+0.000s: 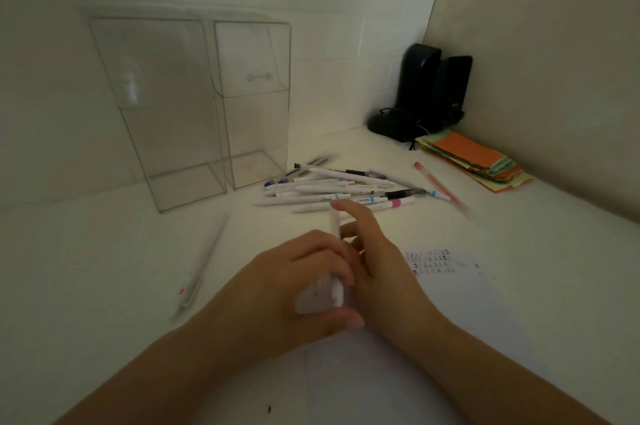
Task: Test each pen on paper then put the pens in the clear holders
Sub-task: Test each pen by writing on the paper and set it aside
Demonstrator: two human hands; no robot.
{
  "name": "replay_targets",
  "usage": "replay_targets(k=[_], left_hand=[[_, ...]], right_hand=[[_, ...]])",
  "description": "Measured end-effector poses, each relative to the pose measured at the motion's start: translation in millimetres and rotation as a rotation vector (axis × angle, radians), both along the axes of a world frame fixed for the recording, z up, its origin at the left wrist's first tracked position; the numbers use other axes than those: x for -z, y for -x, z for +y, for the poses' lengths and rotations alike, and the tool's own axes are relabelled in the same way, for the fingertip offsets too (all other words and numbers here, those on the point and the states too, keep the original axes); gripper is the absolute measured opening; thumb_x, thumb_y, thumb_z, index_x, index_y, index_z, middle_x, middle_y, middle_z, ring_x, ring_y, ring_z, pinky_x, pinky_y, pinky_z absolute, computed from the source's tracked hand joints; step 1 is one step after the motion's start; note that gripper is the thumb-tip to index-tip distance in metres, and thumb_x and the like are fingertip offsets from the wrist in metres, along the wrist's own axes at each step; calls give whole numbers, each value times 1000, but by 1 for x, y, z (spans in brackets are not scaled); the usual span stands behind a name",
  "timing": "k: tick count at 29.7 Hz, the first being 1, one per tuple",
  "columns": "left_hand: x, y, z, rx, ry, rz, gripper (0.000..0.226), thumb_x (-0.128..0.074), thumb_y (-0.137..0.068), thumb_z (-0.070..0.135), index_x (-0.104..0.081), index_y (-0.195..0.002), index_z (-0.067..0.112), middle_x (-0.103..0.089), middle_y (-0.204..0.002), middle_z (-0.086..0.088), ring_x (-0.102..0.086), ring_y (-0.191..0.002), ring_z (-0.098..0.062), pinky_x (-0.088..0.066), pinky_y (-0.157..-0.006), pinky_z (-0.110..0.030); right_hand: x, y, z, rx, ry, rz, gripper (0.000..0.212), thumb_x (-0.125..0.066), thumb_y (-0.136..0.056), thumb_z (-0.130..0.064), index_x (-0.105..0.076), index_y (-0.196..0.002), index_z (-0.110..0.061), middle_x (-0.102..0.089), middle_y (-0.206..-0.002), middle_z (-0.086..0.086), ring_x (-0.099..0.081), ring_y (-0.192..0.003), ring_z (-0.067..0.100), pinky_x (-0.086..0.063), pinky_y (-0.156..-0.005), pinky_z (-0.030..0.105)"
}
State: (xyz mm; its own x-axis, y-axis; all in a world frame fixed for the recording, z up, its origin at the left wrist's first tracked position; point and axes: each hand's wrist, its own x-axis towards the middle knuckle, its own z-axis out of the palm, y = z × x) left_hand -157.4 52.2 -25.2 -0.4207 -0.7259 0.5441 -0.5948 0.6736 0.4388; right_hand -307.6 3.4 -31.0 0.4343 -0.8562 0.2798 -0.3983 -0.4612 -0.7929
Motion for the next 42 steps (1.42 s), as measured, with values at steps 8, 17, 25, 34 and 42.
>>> replay_targets(k=[8,17,25,34,42], left_hand=[[13,-41,-13,-642,-125,-177,62,-14,-74,74,-49,-59,24,-49,-69,9,-47,-73,-12,-38,-64,-28],[17,-6,-10,-288,52,-361,48,-29,-87,61,-58,-109,30,-63,-116,9,-53,-111,-11,-38,-92,-27],[20,-4,-5,-291,-95,-418,60,-13,-80,75,-55,-105,39,-63,-106,22,-57,-95,3,-45,-85,-16],[2,-27,-5,-177,-313,-340,79,-35,-53,85,-52,-115,40,-46,-120,22,-40,-111,1,-27,-98,-21],[6,-26,-6,-203,-165,-362,55,-47,-62,81,-53,-99,40,-54,-98,21,-46,-91,0,-35,-87,-21]], right_hand=[[-2,24,-26,272,56,554,45,-39,-96,-28,-27,-139,-32,-20,-152,-7,-14,-139,15,-14,-112,33],[4,22,-37,220,93,649,52,-30,-96,-41,-14,-145,-33,-11,-156,-6,-13,-140,16,-12,-110,34],[-12,25,-54,116,173,764,44,-33,-98,-21,-25,-141,-22,-26,-147,3,-28,-129,23,-28,-105,35],[-29,29,-62,-102,652,1122,40,-47,-87,-6,-39,-125,-17,-49,-125,6,-46,-109,24,-37,-89,33],[-48,37,-36,123,395,233,18,-59,-85,-8,-60,-94,-24,-61,-88,-7,-55,-73,7,-43,-63,13]])
